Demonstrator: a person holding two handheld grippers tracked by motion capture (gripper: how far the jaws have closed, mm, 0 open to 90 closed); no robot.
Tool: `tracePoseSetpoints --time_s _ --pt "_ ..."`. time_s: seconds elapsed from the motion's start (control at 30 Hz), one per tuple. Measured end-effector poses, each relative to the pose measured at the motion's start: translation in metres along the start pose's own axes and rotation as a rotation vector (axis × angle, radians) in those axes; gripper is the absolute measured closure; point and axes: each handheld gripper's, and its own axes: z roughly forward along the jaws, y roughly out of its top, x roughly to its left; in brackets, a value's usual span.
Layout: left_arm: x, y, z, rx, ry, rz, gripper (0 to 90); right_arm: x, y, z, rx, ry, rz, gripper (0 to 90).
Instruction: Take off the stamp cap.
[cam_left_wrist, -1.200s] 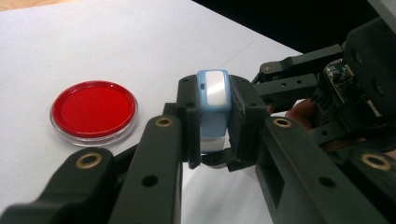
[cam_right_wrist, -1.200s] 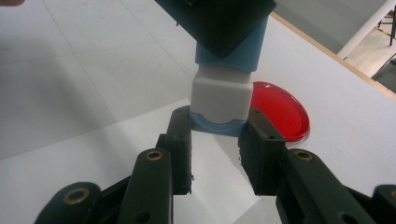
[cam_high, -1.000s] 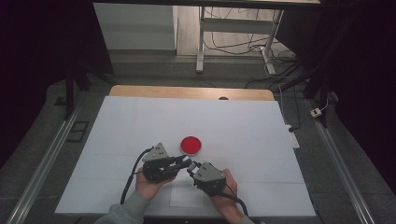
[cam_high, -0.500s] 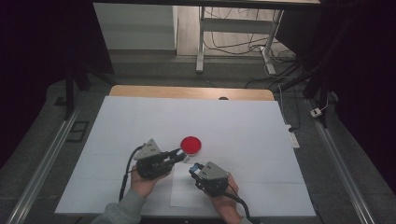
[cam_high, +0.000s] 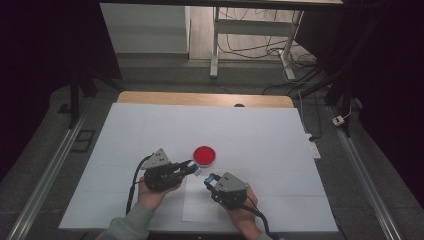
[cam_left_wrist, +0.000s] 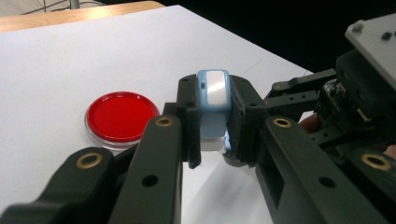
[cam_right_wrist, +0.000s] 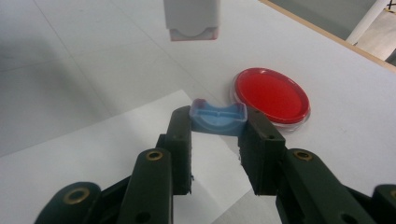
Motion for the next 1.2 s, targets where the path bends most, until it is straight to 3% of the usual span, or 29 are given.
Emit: tracePoseSetpoints --time_s 0.1,0.3,0.7,1.2 --pt "-0.001 0.0 0.001 0.014 0.017 0.02 76.1 -0.003 -0.001 -0.003 -0.005 -0.003 0.002 65.3" --pt "-0.001 -0.001 0.002 0.02 0.017 0.02 76.0 -0.012 -0.006 -0.01 -0.013 0.0 0.022 65.2" --pt "0.003 -0.001 0.003 0.04 0.041 0.03 76.0 -0.042 -0.02 -0.036 -0.018 0.003 0.09 65.2" --pt "0.005 0.0 0.006 0.049 0.025 0.027 75.9 -0.077 -0.054 -0.087 -0.008 -0.071 0.162 65.1"
